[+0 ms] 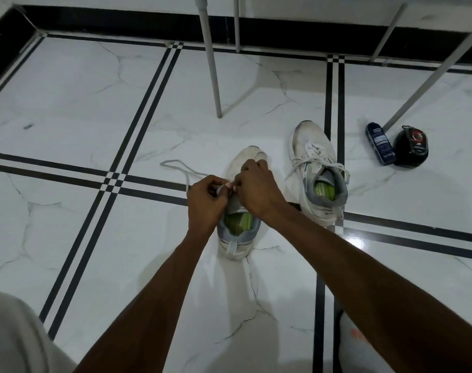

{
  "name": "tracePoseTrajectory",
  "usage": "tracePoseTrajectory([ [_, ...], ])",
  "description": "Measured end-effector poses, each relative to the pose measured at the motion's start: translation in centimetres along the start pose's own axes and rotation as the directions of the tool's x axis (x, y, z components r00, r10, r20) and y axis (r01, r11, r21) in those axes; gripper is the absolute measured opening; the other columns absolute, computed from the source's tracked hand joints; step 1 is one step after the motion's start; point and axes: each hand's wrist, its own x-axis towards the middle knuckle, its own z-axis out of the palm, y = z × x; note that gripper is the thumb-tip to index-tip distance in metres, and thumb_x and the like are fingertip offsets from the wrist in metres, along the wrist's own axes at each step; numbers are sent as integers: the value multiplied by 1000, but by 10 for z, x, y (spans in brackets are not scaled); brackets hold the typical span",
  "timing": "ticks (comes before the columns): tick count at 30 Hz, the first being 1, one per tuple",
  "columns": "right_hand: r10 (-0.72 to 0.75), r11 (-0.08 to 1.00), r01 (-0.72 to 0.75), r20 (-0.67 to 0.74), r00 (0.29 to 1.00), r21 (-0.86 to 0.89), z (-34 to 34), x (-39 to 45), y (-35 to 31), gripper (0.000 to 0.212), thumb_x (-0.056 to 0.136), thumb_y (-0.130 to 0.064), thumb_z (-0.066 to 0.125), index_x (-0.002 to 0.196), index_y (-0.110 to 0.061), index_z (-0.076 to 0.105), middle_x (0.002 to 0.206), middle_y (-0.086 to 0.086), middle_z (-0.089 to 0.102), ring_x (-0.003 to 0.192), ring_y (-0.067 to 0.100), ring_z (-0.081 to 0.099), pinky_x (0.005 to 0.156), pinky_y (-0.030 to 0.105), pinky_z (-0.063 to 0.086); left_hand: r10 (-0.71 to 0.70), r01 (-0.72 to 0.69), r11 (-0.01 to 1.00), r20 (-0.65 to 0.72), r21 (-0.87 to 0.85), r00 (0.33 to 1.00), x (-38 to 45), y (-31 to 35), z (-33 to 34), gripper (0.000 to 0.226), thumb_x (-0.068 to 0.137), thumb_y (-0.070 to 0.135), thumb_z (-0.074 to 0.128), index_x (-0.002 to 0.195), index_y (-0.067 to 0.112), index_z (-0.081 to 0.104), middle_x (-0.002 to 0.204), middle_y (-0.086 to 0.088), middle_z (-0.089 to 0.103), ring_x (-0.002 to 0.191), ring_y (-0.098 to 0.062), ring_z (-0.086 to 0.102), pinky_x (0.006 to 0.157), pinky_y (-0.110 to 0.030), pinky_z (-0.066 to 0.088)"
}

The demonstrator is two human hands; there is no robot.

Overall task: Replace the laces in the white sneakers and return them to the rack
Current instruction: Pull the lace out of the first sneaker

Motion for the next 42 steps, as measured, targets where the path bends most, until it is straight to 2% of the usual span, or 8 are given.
tracePoseTrajectory([
  [3,176,976,-141,-225,958,164,-17,3,18,18,92,-11,52,104,-4,63,111,11,54,97,26,52,82,40,49,-22,22,1000,-13,-9,1000,0,-4,-2,3,86,13,75,84,11,74,75,8,73,68,-4,67,66,-14,50],
  [7,608,777,-452,-340,717,438,-65,13,85,20,85,-8,59,101,0,66,118,24,52,105,36,55,84,34,41,-29,29,1000,-3,-6,1000,-3,-2,-2,3,86,10,74,83,10,73,73,11,70,66,0,64,64,-11,47],
  [16,42,990,-41,-2,999,137,2,-3,12,20,89,-29,64,100,-19,77,112,7,57,114,27,48,94,36,41,-16,15,999,13,47,1000,-1,0,5,5,85,17,74,85,12,72,76,6,72,71,-5,67,67,-14,51],
  [22,379,921,-329,-279,882,210,-45,10,47,23,91,-3,47,114,0,52,117,13,48,93,19,40,72,26,39,-19,20,998,-7,63,1000,-3,-7,0,4,84,15,71,82,13,68,72,5,69,69,-11,65,72,-35,56],
  [24,463,886,-439,-261,847,149,-66,12,64,27,95,-12,54,118,3,56,131,17,43,110,25,46,88,31,43,-30,30,997,-6,66,1000,-3,-9,-1,4,84,15,71,83,12,68,72,4,68,68,-10,64,73,-40,57],
  [31,319,878,-354,158,935,321,-34,-14,3,52,81,-37,74,116,-3,56,116,16,63,107,32,61,84,35,51,29,-39,983,61,179,998,3,0,4,20,85,30,76,94,14,69,75,2,68,69,-16,65,67,-36,56],
  [37,330,927,-327,17,944,184,-22,-19,19,19,91,-12,55,106,-2,57,111,20,60,105,37,55,73,31,29,125,-131,962,40,241,991,11,-13,-8,11,88,24,70,85,14,71,76,2,70,70,-15,64,69,-39,55],
  [42,325,897,-331,69,943,295,-24,-18,29,13,86,-16,62,91,-9,72,97,11,71,101,31,62,76,28,45,136,-126,952,-17,278,991,13,-10,-3,14,83,5,64,95,12,66,95,-3,63,89,-21,57,79,-36,48],
])
